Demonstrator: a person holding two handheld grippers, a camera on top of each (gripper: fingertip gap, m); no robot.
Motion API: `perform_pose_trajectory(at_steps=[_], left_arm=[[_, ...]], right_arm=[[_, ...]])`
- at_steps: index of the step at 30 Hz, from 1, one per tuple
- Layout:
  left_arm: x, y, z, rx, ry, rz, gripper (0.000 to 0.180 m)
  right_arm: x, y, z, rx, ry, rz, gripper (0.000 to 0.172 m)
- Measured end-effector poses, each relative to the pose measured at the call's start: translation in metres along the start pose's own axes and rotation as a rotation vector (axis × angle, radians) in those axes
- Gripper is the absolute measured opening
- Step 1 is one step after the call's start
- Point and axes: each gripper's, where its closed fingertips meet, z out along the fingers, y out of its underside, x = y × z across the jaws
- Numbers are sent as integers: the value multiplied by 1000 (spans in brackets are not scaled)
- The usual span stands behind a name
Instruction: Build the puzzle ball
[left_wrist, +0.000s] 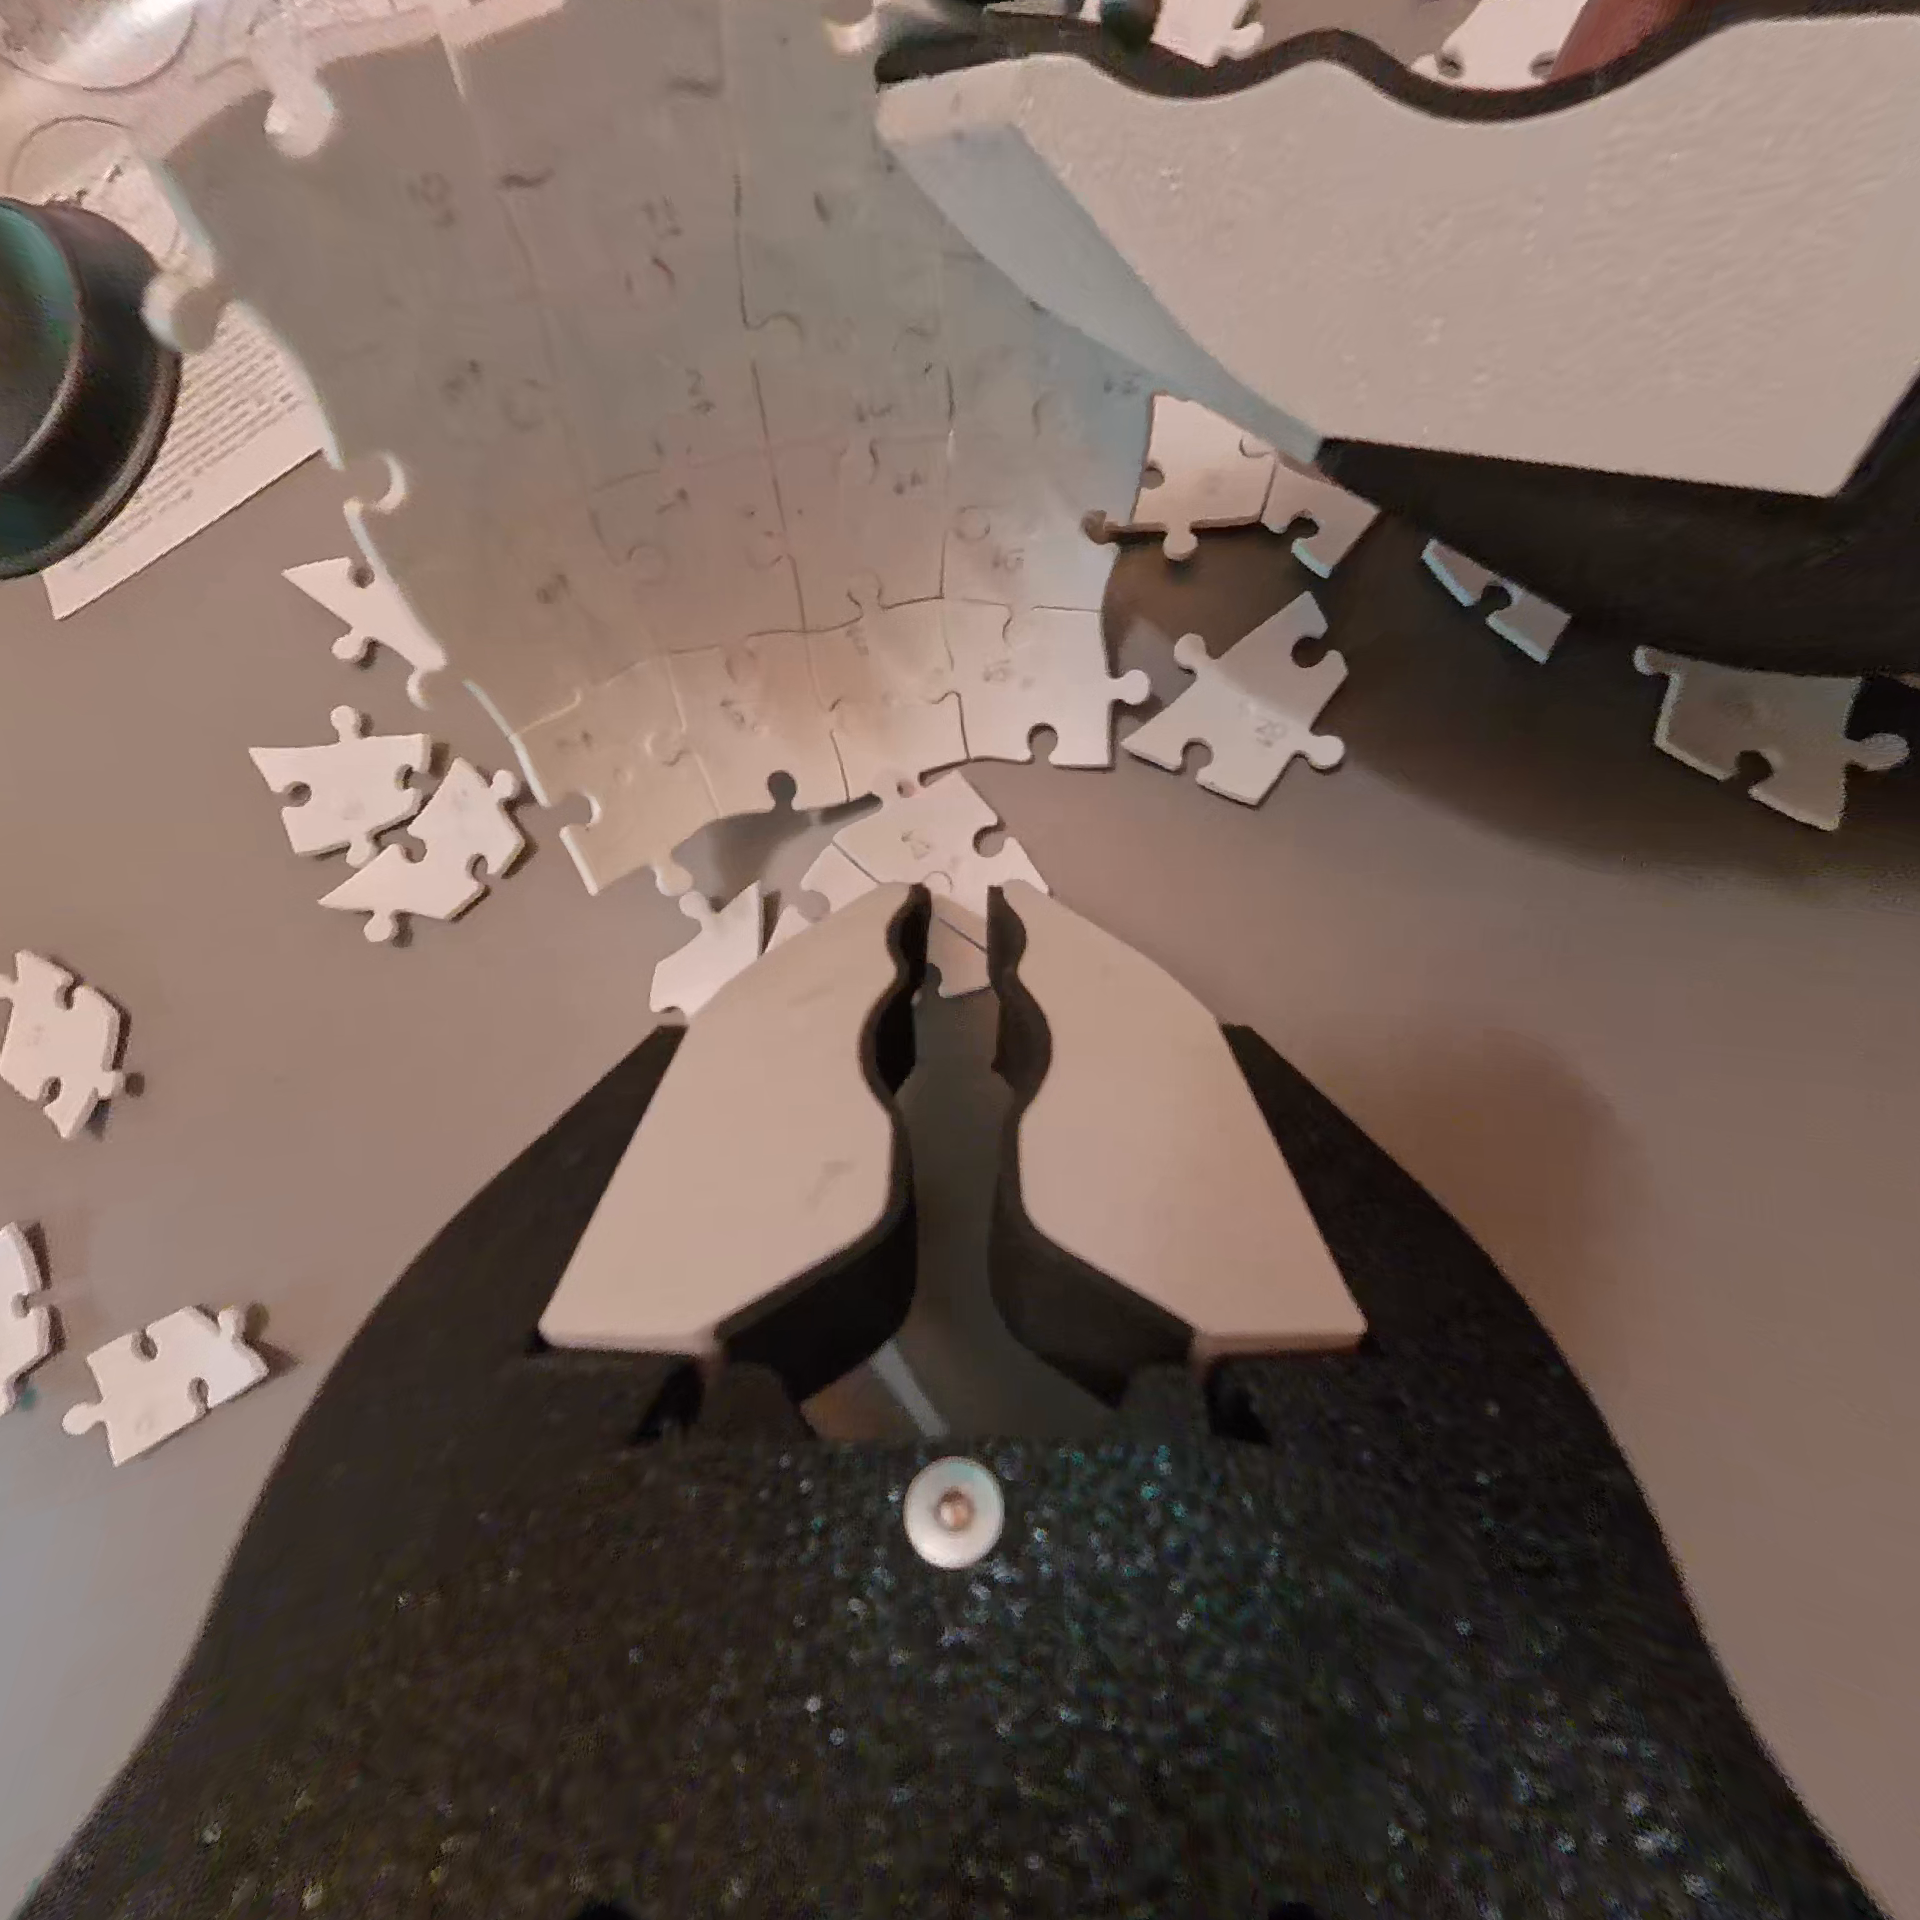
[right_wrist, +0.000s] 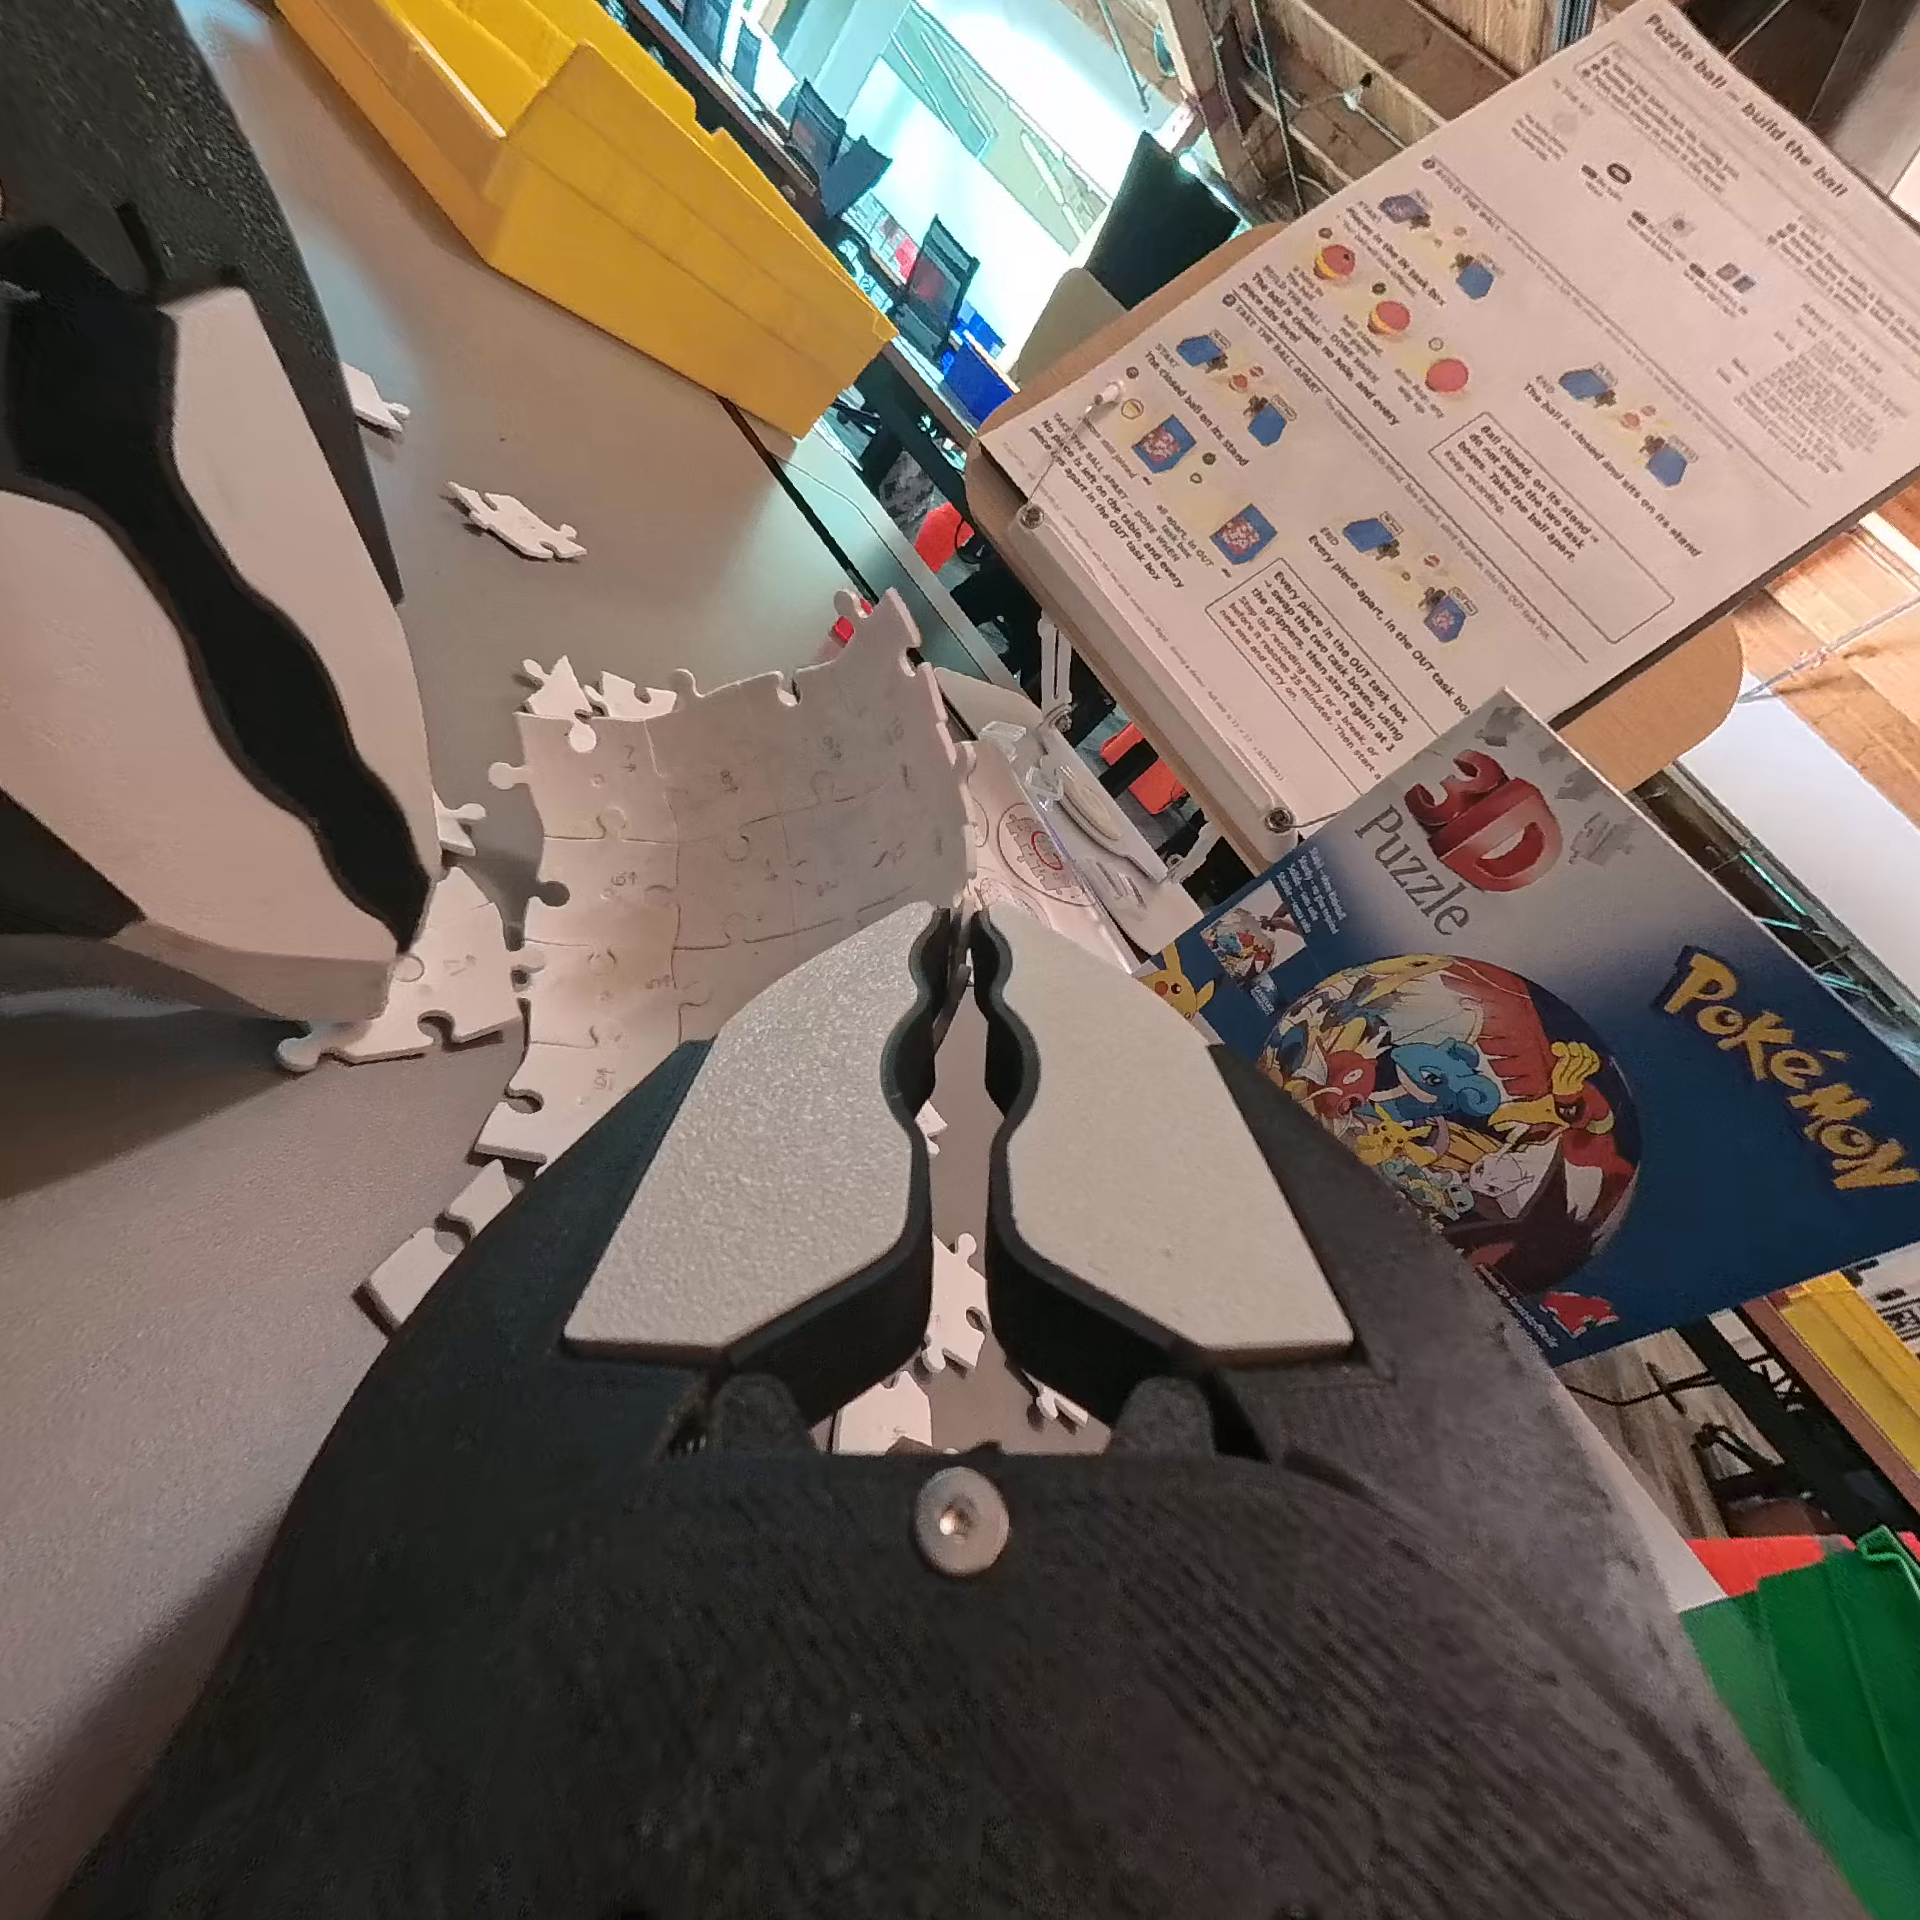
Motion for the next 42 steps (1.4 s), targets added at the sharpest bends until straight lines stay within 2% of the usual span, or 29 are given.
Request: perform_pose_trajectory(at_steps=[3, 6, 9, 14, 20, 26, 30, 33, 35, 42], left_arm=[[3, 0, 0, 0, 34, 22, 5], [-5, 0, -4, 4, 4, 4, 18], [-8, -2, -8, 17, -11, -82, 29], [-4, 4, -2, -34, -35, -69, 36], [0, 4, 0, -28, 31, -123, 30], [0, 6, -3, -49, 73, -97, 30], [-9, -11, -13, 65, 47, -134, 17], [-15, -8, -10, 27, -4, -51, 11], [-16, -4, -4, -7, -30, 29, 0], [-11, -5, 8, -12, -19, 107, 0]], right_arm=[[0, -1, 1, 3, -1, -7, 4], [0, -1, 1, 4, -1, -9, 4], [0, -1, 1, 5, -1, -7, 4], [0, -1, 1, 5, -3, -3, 4], [0, -1, 1, 4, -3, -2, 4], [0, -1, 0, 4, -3, -2, 4], [0, -1, 0, 4, -3, -2, 4], [0, -1, 0, 4, -4, -2, 4], [0, -1, 0, 4, -3, -2, 4], [0, -1, 0, 3, -4, 1, 4]])
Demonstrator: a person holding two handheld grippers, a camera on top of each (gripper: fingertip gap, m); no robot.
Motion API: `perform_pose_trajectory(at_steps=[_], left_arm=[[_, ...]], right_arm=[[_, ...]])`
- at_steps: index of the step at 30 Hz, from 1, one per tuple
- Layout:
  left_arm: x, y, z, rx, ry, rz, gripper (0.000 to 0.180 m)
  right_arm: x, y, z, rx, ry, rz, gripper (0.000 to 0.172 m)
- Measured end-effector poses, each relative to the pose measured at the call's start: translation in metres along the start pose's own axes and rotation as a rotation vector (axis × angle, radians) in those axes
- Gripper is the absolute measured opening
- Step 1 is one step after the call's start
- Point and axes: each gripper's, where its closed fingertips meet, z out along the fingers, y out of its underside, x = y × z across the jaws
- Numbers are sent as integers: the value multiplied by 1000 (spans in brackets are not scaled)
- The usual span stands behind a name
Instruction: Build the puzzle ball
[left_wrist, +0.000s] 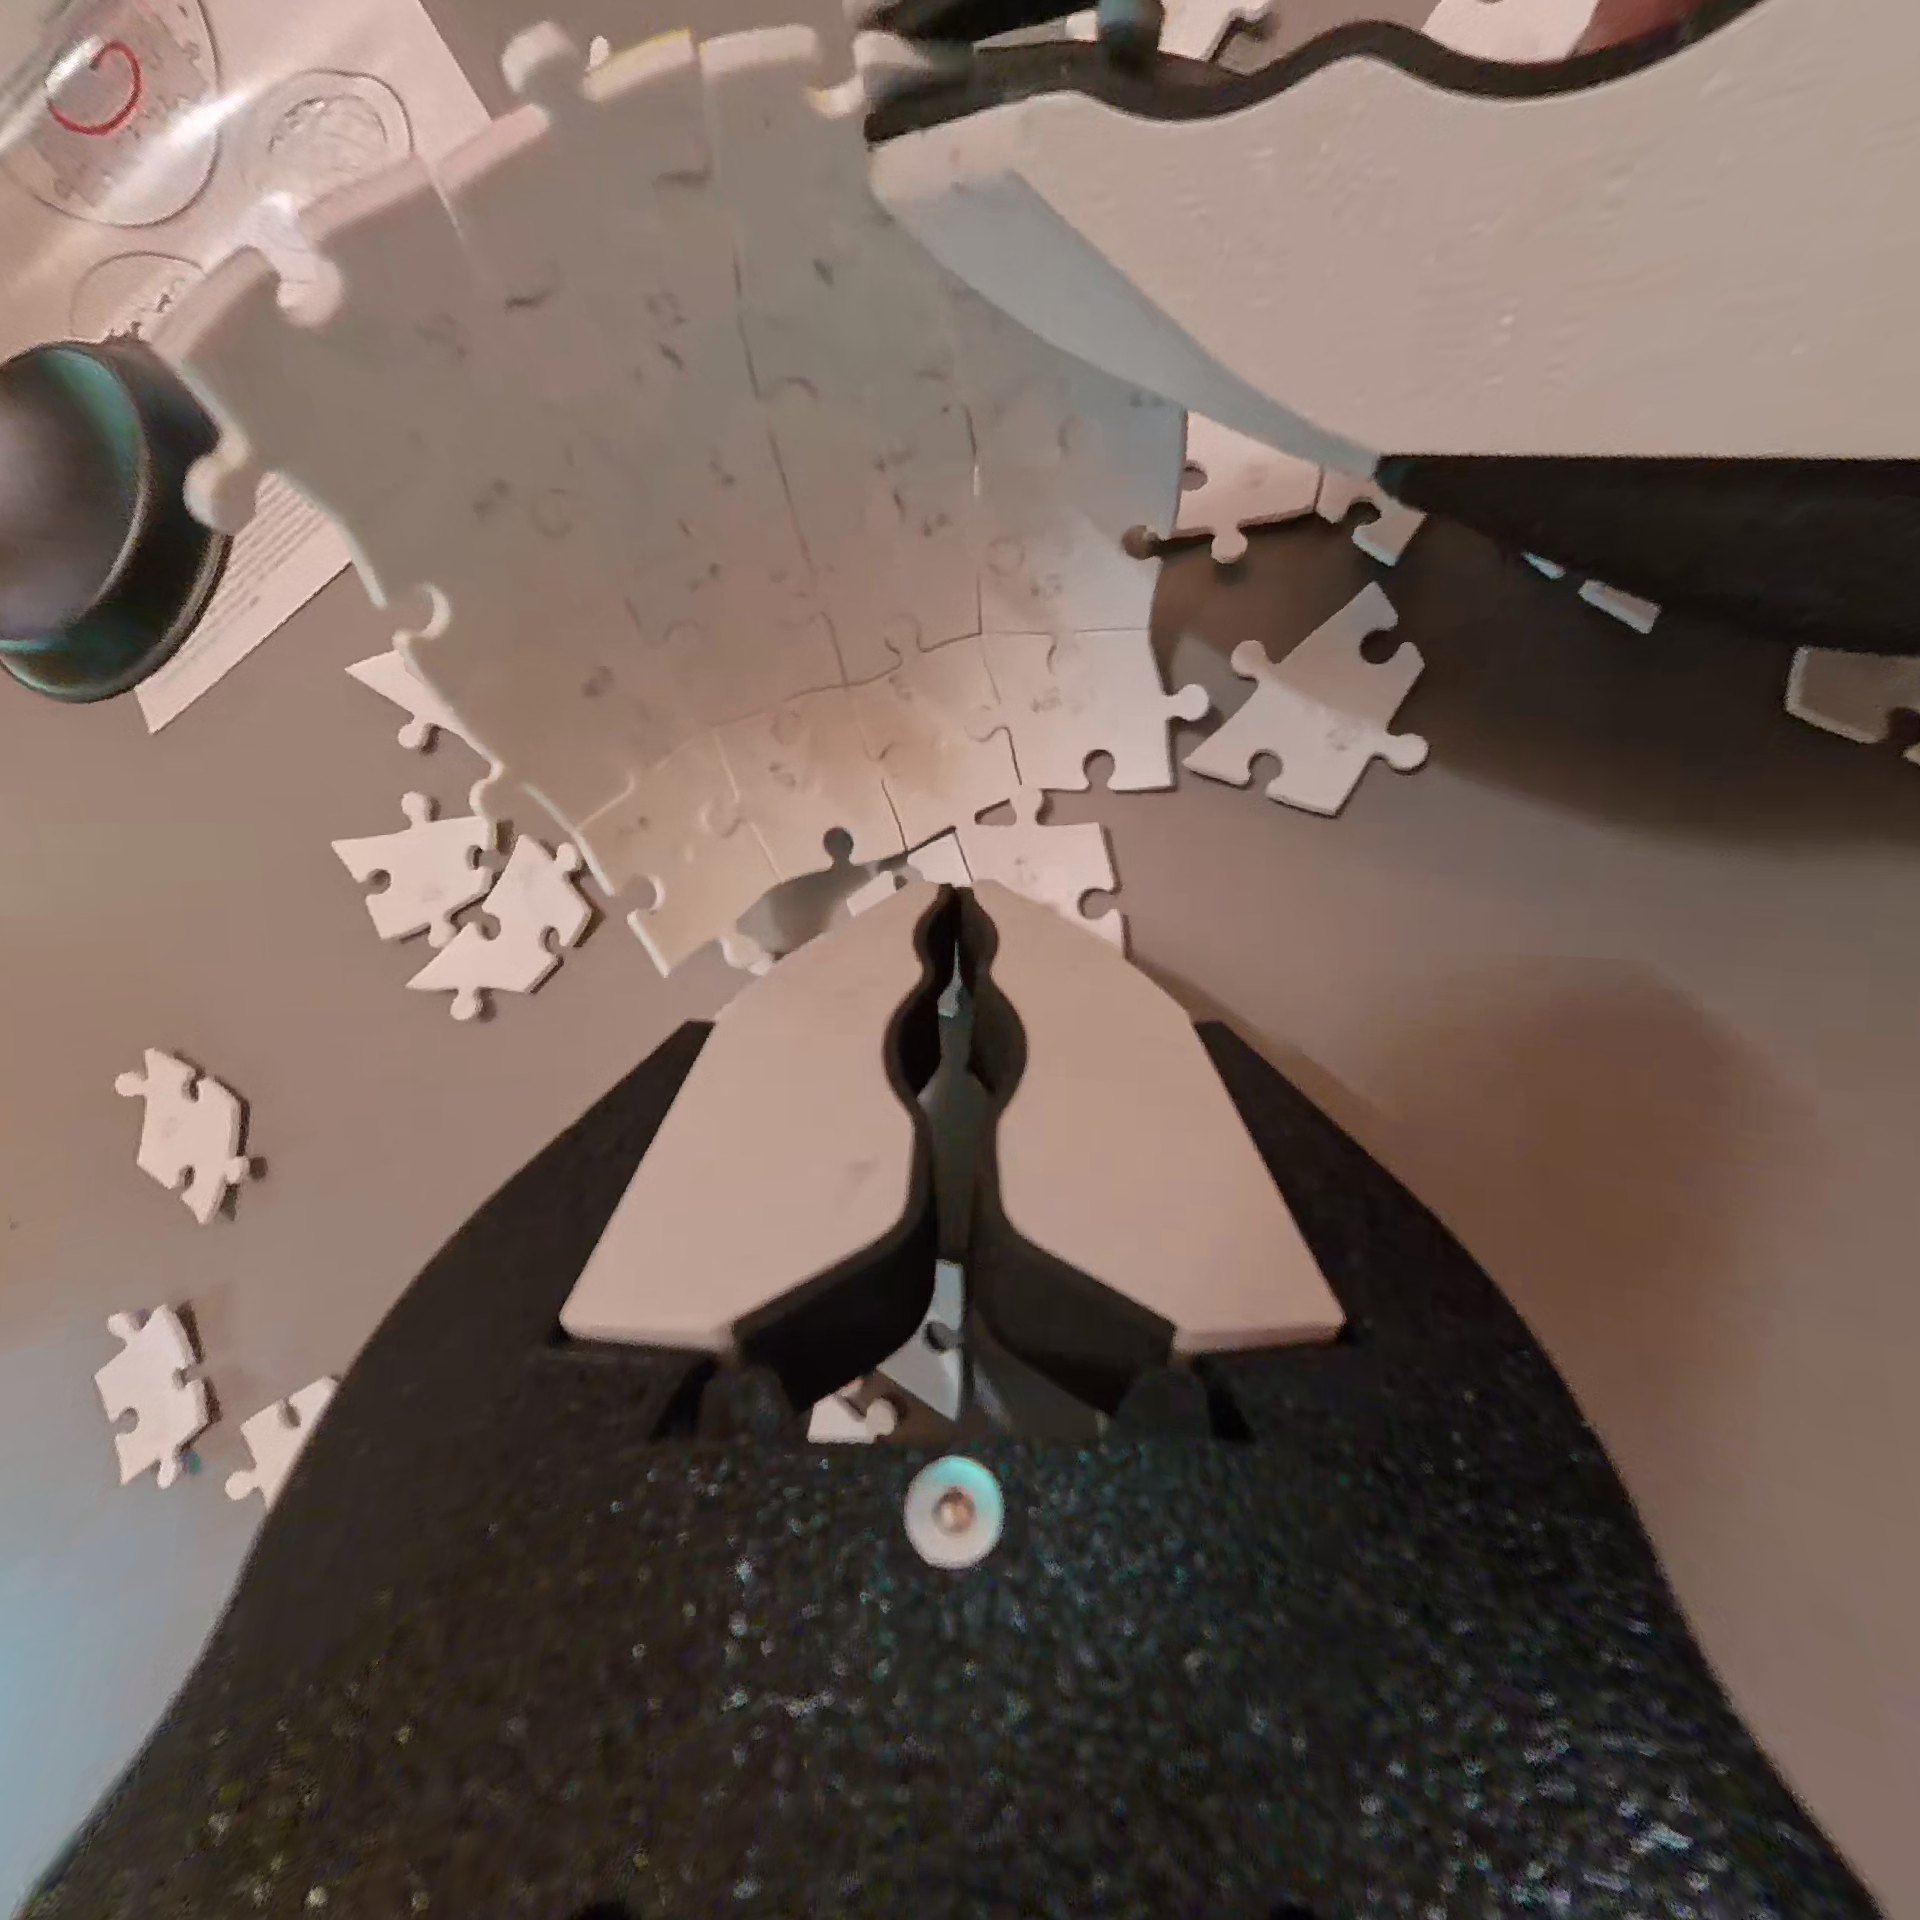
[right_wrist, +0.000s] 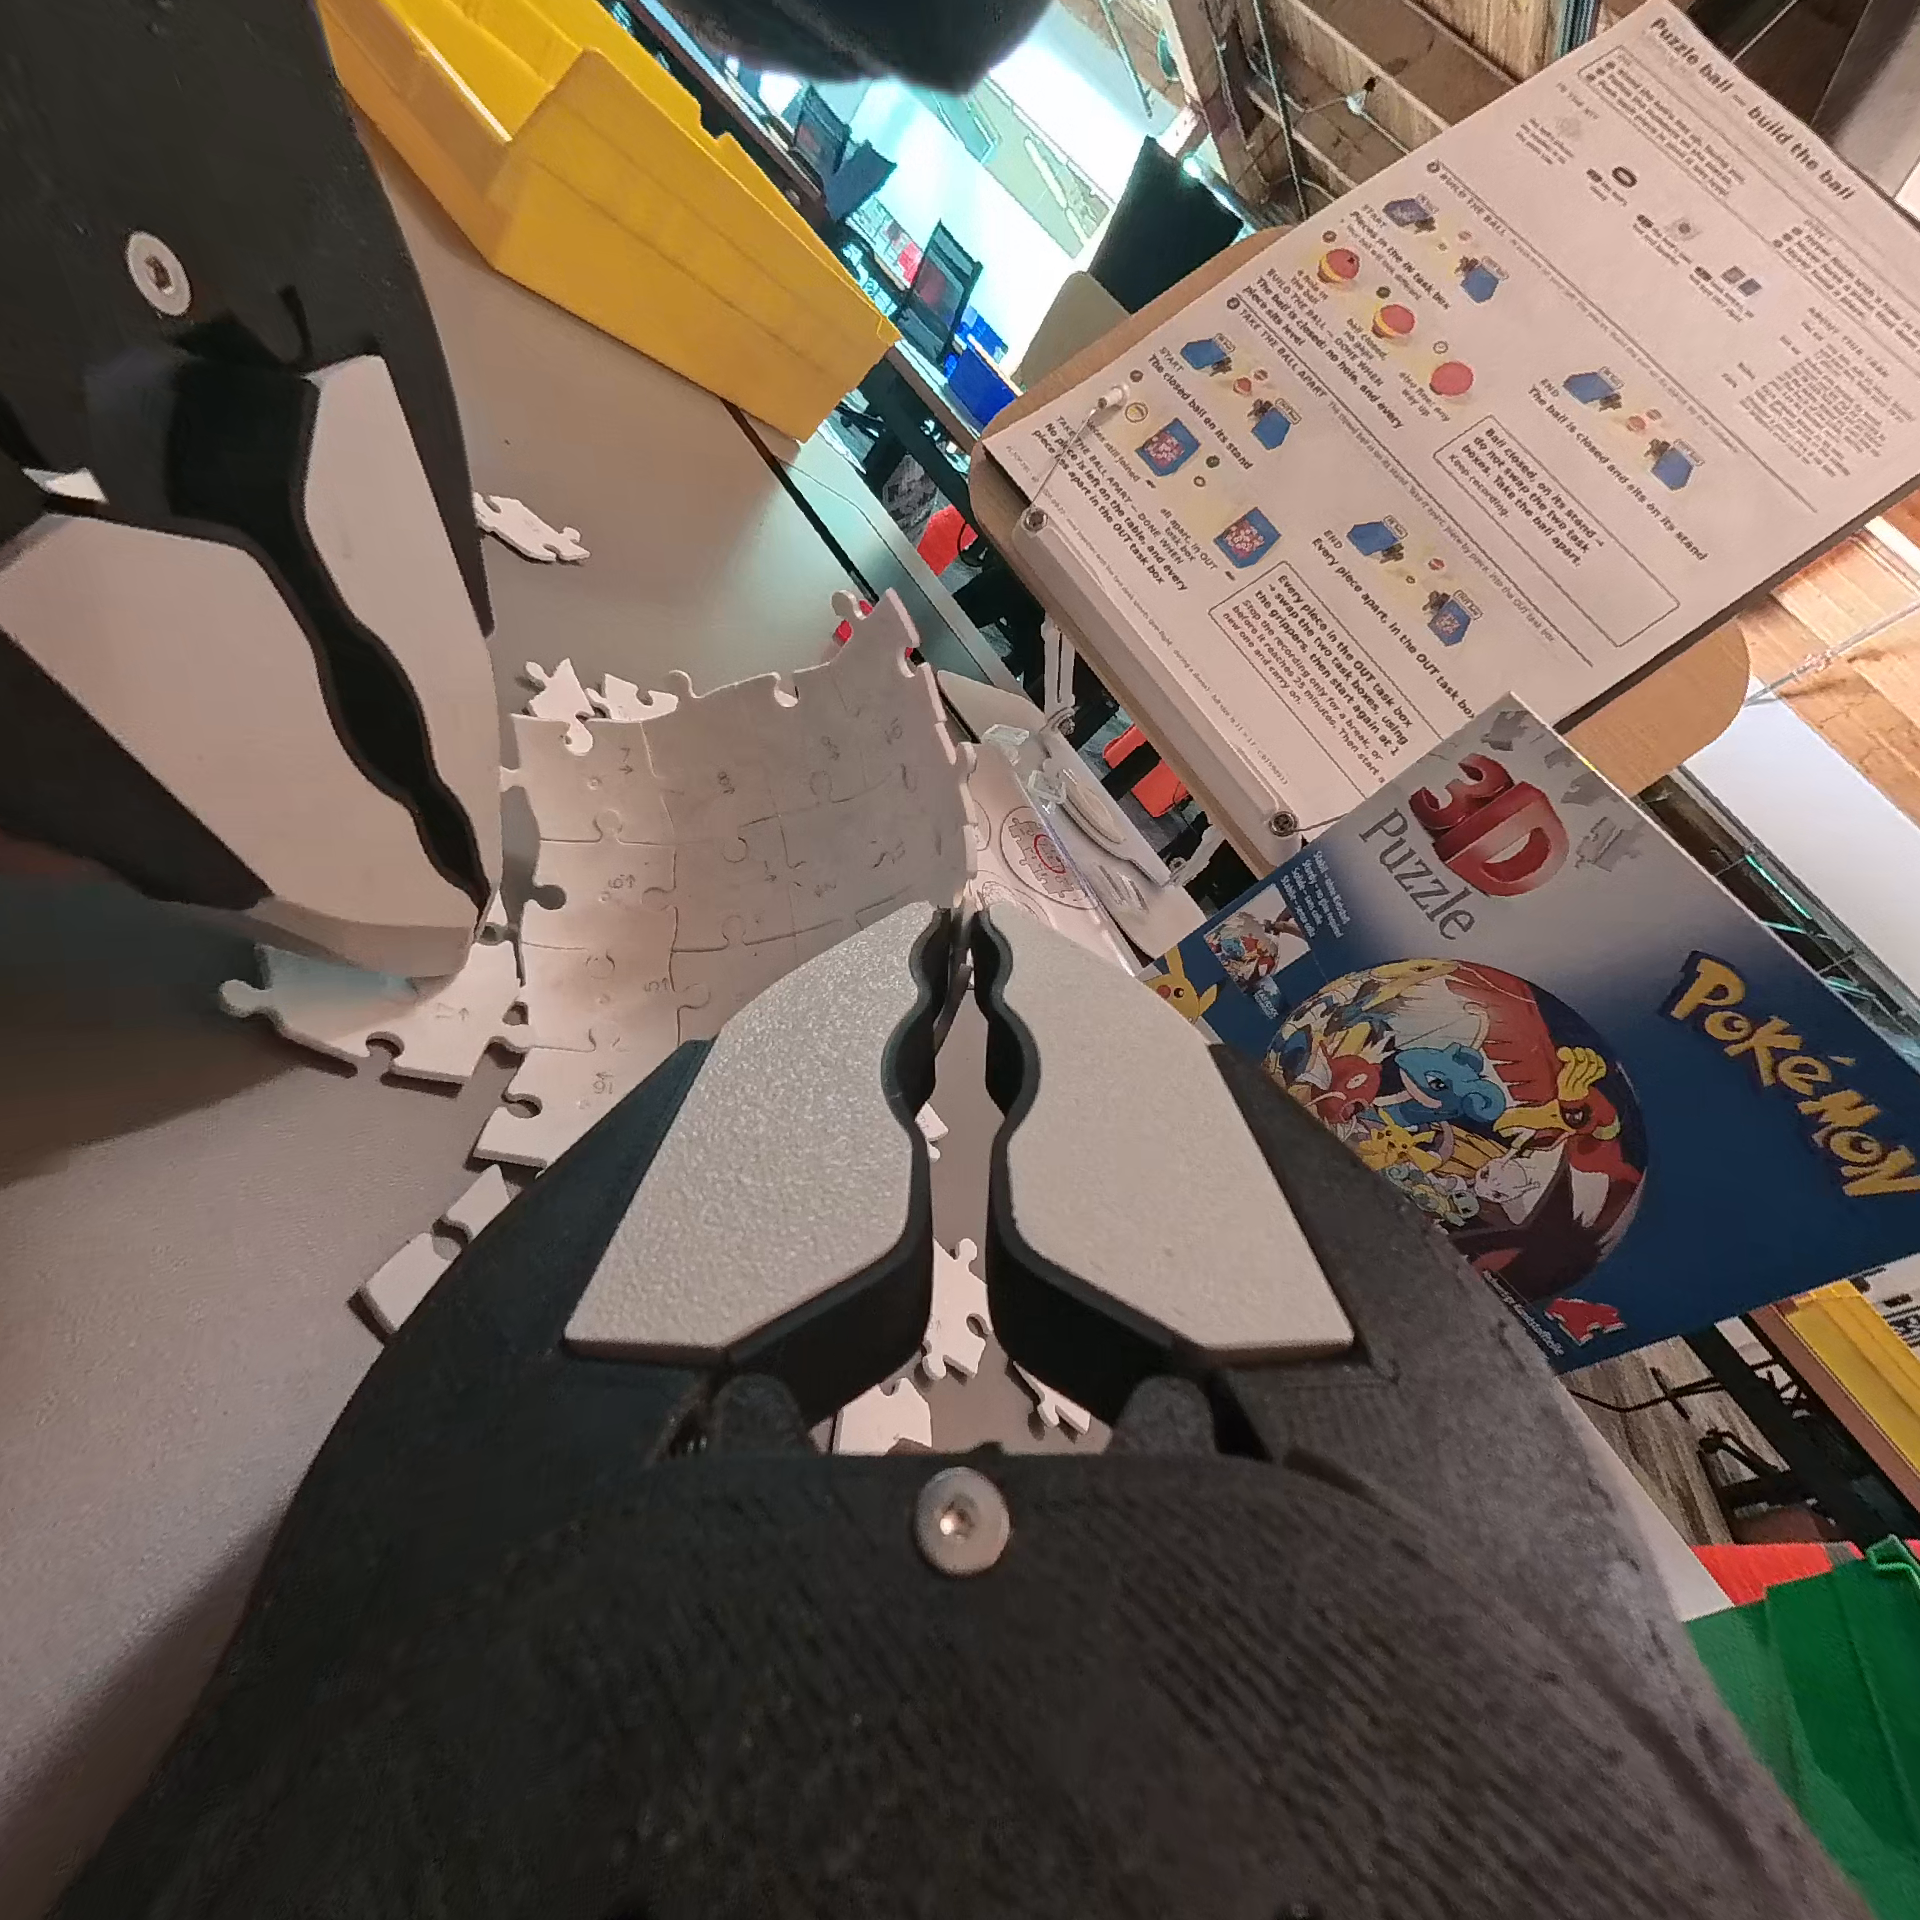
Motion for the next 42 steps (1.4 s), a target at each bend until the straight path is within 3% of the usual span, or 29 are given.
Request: perform_pose_trajectory(at_steps=[9, 13, 22, 34, 42], left_arm=[[0, -1, 0, -65, -66, 316, 0], [3, -1, -1, -12, -24, 230, 0], [2, -5, 1, 101, 4, 232, 0], [1, -8, 1, 104, 19, 33, 10], [7, -9, 3, 100, 66, 73, 0]], right_arm=[[0, 0, 0, 0, -1, 9, 4], [0, 1, 0, -1, 0, 6, 4], [0, 1, 0, -1, -1, 9, 4], [0, 1, 0, 1, -2, 11, 4], [0, 1, 1, 1, -3, 14, 4]])
